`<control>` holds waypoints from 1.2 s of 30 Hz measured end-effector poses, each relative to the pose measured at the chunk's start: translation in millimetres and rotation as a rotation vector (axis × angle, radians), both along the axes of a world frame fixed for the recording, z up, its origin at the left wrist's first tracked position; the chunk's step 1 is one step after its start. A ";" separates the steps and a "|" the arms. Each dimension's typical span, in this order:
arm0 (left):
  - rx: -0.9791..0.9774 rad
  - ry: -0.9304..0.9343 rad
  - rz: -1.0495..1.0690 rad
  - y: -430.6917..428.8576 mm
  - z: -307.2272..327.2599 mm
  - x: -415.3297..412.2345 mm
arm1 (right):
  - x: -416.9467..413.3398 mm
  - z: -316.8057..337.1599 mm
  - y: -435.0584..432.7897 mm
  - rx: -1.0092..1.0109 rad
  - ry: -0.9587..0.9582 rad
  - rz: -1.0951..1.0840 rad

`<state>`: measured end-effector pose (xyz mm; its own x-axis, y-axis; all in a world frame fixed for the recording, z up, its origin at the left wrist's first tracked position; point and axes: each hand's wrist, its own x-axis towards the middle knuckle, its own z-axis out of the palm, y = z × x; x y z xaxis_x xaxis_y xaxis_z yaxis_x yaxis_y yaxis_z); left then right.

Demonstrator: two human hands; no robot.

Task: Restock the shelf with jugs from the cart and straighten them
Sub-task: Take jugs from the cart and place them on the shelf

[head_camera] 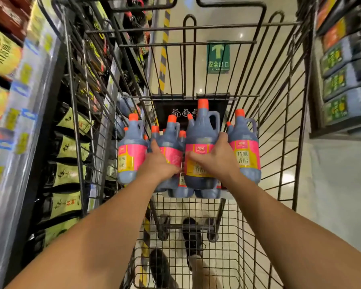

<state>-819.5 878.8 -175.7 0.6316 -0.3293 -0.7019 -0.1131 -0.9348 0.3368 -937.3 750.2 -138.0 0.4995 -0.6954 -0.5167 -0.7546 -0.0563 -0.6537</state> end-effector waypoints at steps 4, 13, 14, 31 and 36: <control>0.114 -0.118 0.090 -17.1 0.3 -11.3 | -15.5 24.8 -5.8 -0.024 -0.200 -0.023; 0.016 -0.175 0.184 -19.9 9.1 -17.1 | -43.5 64.9 -11.9 -0.093 -0.367 0.029; -0.050 -0.172 0.214 -16.3 12.0 -19.8 | -45.0 68.5 -10.3 -0.091 -0.384 0.025; -1.052 -0.367 0.493 120.2 227.3 -64.3 | -53.6 213.3 90.1 -0.174 -0.686 0.100; -1.162 -0.512 0.471 191.8 306.9 -84.5 | -53.9 265.1 149.7 -0.217 -0.829 0.178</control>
